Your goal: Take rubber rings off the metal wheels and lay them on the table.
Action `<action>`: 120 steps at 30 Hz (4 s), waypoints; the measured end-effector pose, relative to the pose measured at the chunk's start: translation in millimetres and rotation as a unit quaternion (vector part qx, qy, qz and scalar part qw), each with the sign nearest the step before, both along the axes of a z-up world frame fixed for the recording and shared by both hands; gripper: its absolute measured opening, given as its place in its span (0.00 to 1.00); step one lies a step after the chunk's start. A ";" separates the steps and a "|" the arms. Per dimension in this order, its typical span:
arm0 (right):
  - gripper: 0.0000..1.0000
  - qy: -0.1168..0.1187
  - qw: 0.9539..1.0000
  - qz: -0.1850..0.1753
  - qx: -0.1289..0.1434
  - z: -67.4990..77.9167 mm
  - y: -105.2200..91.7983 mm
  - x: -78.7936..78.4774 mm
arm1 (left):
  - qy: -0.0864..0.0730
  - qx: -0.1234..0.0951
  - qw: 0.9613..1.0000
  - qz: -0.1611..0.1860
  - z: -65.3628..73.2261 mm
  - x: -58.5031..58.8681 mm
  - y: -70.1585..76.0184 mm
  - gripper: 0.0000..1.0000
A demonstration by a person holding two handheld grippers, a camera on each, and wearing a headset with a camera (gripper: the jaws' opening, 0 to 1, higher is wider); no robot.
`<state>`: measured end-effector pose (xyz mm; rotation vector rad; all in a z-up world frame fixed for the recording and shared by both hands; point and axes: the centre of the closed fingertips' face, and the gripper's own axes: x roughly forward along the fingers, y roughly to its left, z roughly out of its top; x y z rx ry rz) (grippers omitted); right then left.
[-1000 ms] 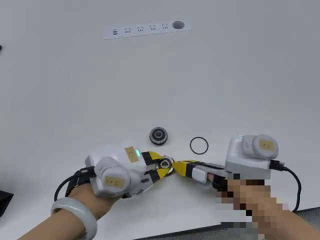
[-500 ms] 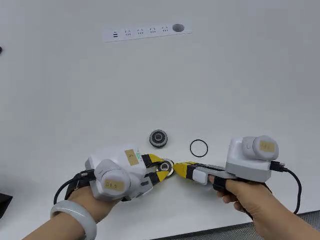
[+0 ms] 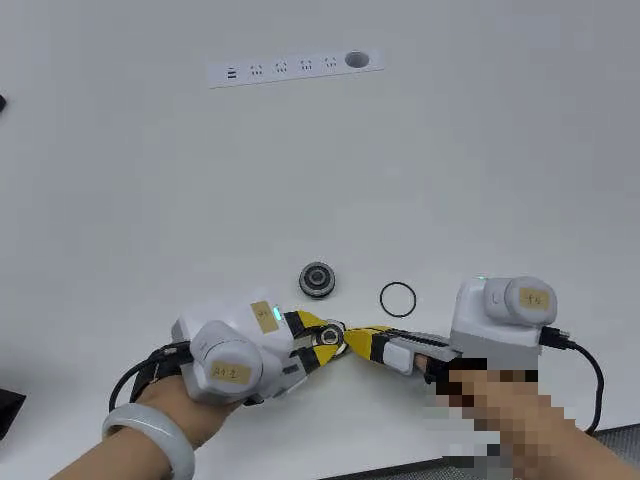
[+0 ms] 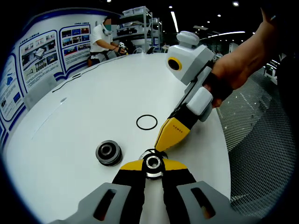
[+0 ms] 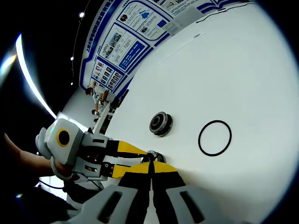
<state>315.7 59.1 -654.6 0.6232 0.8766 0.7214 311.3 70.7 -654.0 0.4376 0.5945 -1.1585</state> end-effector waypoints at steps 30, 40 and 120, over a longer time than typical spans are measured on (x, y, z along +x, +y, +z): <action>0.02 -0.005 1.000 0.000 0.031 13.6 9.6 -0.4 | -0.002 0.003 1.000 -0.005 0.4 -0.1 -0.6 0.13; 0.02 -0.002 1.000 -0.004 0.020 7.8 5.8 -0.3 | -0.001 -0.008 1.000 -0.004 1.0 0.3 0.0 0.14; 0.06 -0.003 0.993 -0.109 -0.046 0.1 -78.3 29.5 | 0.001 -0.023 0.996 0.088 -0.9 8.6 54.7 0.50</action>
